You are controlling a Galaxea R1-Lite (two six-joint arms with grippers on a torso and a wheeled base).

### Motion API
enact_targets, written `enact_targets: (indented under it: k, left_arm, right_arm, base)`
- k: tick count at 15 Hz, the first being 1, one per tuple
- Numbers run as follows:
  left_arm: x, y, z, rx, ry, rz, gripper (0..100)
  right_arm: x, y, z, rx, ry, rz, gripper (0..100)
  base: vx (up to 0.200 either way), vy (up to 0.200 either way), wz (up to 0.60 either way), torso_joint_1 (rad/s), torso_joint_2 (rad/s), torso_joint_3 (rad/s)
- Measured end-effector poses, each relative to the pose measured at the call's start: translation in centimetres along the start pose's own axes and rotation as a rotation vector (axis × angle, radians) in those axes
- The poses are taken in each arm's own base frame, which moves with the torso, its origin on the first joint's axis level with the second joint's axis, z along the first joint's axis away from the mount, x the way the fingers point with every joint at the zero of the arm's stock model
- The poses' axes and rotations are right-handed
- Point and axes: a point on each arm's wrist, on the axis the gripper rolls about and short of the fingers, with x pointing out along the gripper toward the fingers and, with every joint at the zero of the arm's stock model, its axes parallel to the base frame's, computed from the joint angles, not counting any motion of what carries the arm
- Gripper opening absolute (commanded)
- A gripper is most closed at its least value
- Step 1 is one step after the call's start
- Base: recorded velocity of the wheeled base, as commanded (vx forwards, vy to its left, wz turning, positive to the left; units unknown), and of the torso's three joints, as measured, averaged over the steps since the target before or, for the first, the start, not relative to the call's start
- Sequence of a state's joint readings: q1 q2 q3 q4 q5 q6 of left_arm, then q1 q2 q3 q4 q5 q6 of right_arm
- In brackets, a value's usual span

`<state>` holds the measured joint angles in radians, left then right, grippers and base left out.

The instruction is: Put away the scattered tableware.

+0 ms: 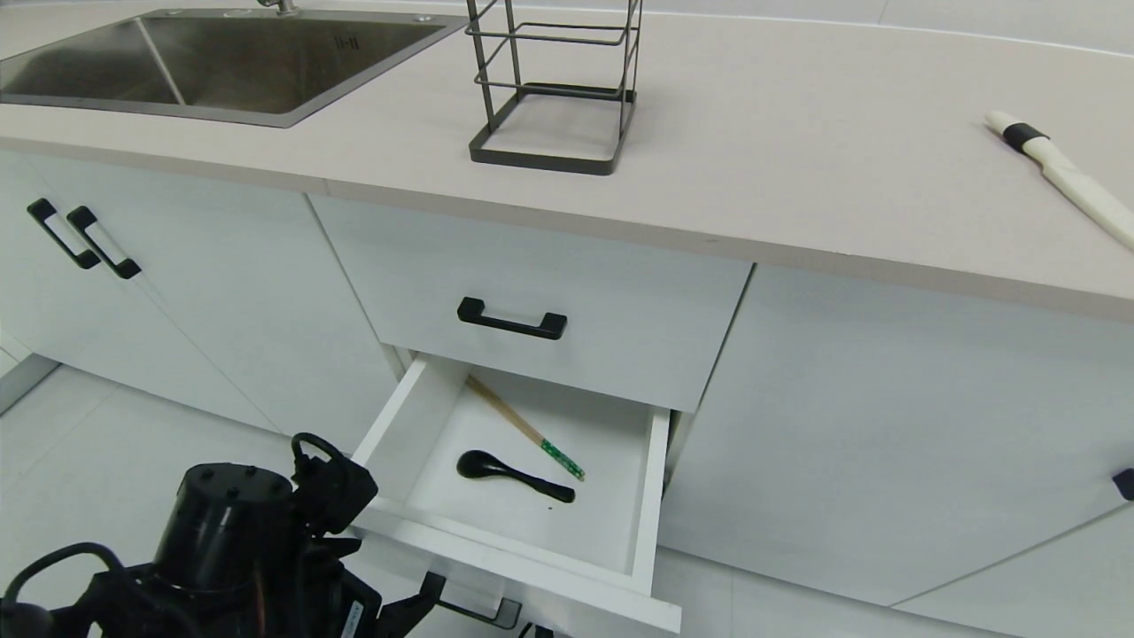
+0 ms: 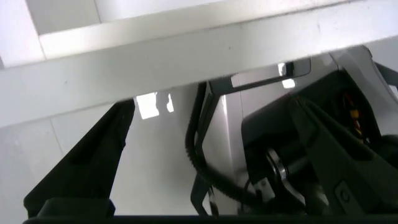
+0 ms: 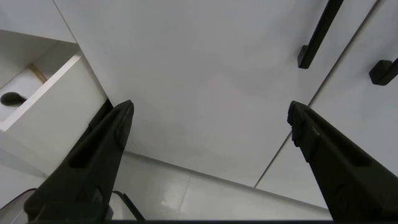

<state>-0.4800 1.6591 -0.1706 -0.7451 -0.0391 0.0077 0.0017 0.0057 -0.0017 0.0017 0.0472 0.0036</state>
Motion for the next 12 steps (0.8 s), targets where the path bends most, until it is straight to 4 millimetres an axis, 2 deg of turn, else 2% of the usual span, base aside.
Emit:
enact_targets:
  k: [4, 8, 12]
  left_arm:
    - [1.6, 0.1, 1.1, 0.005, -0.105, 0.011, 100]
    - [2.7, 0.4, 1.8, -0.004, -0.127, 0.019, 100]
    - [4.6, 2.4, 4.7, -0.042, -0.321, 0.058, 100]
  right_arm:
    - [0.0, 0.0, 0.0, 0.000, 0.000, 0.000, 100]
    - [0.0, 0.0, 0.0, 0.001, 0.000, -0.001, 100]
    - [0.0, 0.0, 0.0, 0.001, 0.000, -0.001, 100]
  base:
    - [0.000, 0.000, 0.00, 0.000, 0.00, 0.000]
    - [0.000, 0.000, 0.00, 0.000, 0.00, 0.000]
    - [0.000, 0.000, 0.00, 0.000, 0.00, 0.000]
